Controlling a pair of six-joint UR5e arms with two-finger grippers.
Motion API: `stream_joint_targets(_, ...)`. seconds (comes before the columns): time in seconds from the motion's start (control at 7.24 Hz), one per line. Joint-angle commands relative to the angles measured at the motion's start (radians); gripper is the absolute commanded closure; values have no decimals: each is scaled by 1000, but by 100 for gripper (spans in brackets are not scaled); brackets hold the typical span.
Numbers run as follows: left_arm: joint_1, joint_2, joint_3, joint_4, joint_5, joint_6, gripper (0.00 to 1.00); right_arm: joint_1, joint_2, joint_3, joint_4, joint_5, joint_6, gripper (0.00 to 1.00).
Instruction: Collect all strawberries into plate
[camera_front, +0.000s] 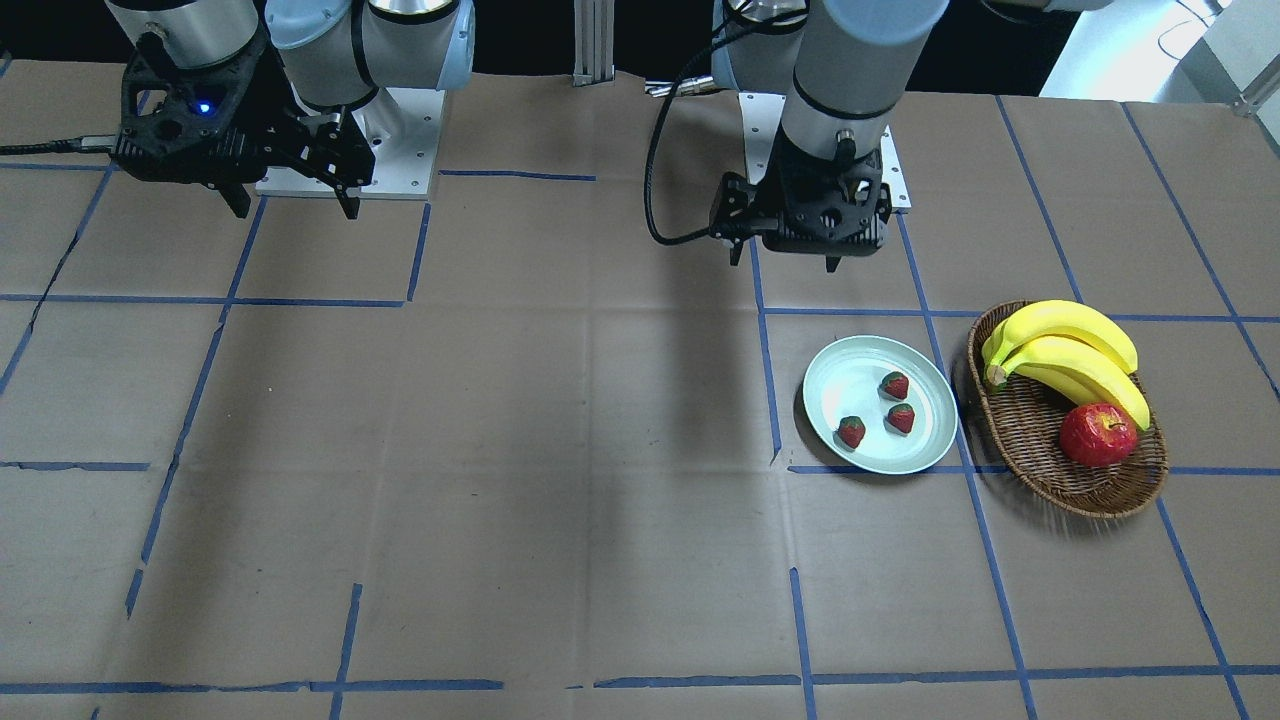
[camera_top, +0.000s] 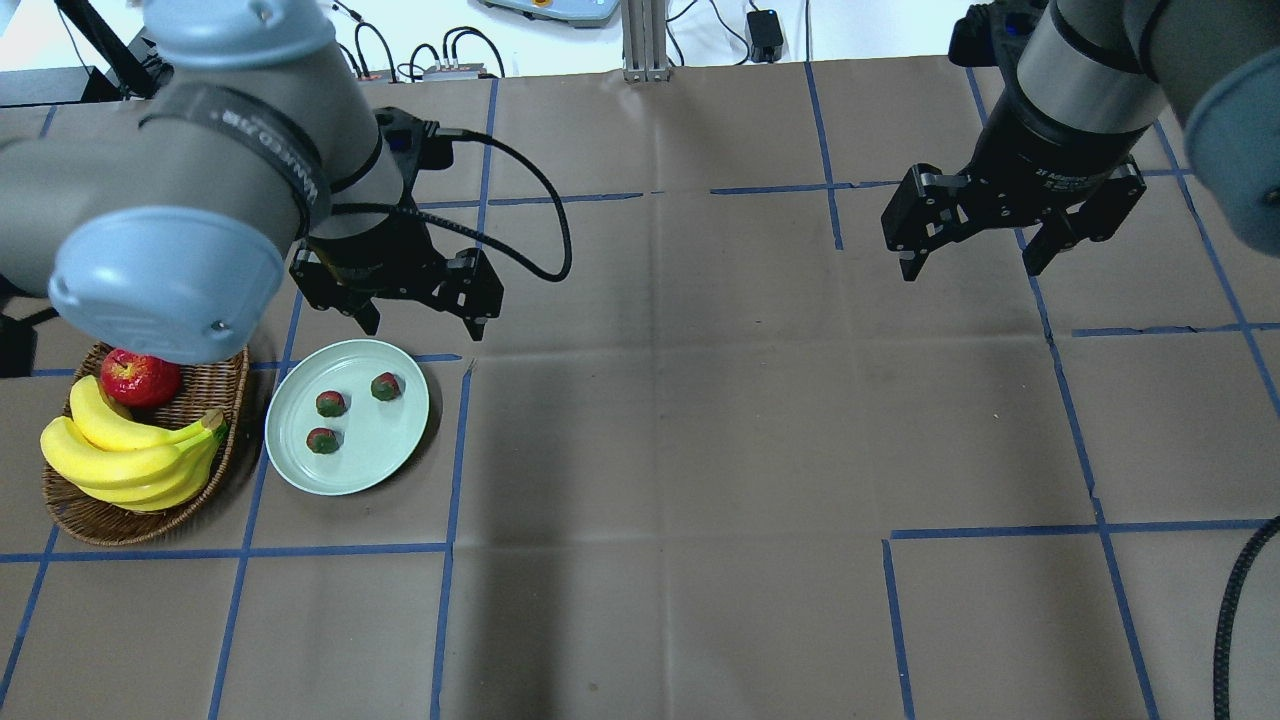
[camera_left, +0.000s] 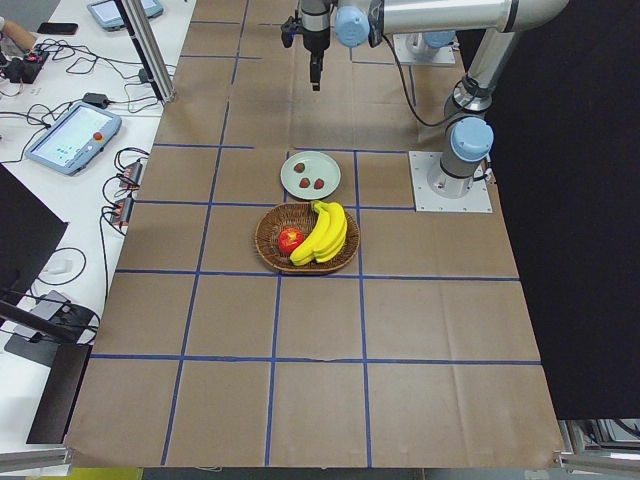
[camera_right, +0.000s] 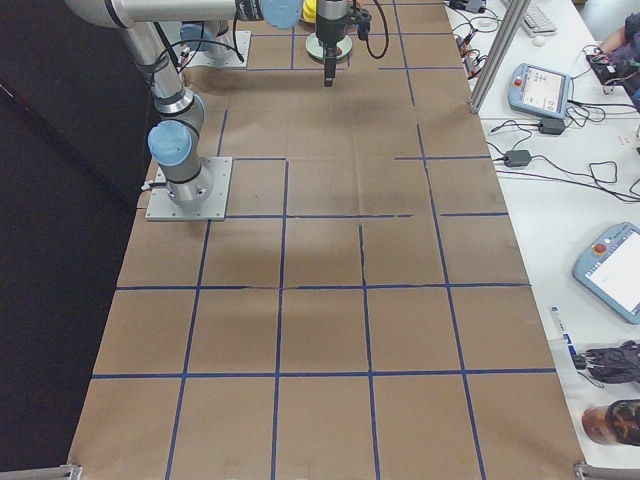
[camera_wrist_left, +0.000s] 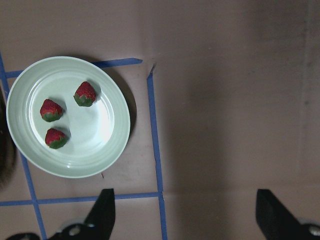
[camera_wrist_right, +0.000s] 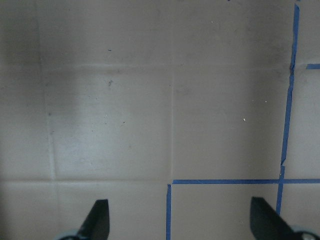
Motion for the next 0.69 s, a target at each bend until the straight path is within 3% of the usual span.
stream_joint_targets(0.0,-27,-17,232,-230,-1,-34,1,0,1,0,-3,0,-1,0)
stream_joint_targets(0.28,14,14,131,-239,-3,-19,1,0,10,5,-10,0,-6,0)
stream_joint_targets(0.55,42,45,118,-225,2,-17,1,0,19,29,-23,2,-4,0)
